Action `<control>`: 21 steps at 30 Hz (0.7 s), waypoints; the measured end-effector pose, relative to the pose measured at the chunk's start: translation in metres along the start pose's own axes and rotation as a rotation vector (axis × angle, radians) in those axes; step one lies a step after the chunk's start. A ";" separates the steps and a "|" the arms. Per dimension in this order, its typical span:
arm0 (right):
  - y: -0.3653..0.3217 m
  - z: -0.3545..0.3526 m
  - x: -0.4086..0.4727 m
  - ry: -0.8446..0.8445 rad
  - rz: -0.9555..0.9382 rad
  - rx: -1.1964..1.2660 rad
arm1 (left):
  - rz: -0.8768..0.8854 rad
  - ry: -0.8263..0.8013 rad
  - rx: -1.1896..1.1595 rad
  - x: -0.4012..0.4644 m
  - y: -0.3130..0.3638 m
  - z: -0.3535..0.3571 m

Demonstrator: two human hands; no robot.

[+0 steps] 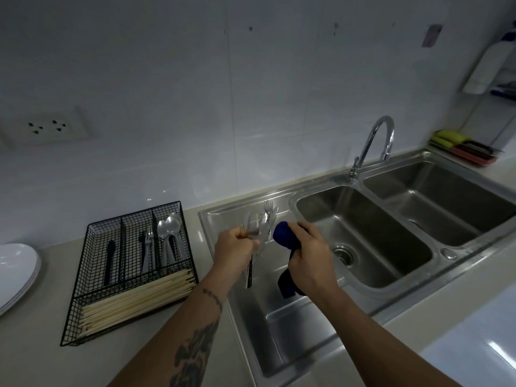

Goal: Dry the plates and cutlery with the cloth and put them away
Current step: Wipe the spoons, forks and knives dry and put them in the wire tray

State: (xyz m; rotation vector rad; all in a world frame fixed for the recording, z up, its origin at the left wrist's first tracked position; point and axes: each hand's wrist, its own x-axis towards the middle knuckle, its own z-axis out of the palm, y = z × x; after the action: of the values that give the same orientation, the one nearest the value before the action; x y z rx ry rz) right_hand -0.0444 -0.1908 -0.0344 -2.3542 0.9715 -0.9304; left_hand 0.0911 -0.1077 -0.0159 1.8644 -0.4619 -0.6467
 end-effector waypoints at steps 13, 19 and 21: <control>0.002 0.019 -0.018 -0.188 -0.120 -0.305 | -0.264 0.110 -0.648 -0.002 0.007 -0.007; -0.015 0.019 -0.010 -0.170 -0.206 -0.289 | -0.328 0.028 -0.716 -0.001 0.007 -0.013; -0.010 0.016 -0.004 -0.176 -0.194 -0.254 | -0.315 -0.046 -0.720 -0.001 0.007 -0.017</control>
State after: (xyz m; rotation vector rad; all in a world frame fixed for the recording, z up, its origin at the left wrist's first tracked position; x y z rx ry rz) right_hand -0.0306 -0.1794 -0.0410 -2.7307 0.8451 -0.6842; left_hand 0.1009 -0.0976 -0.0042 1.2378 0.0537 -0.9220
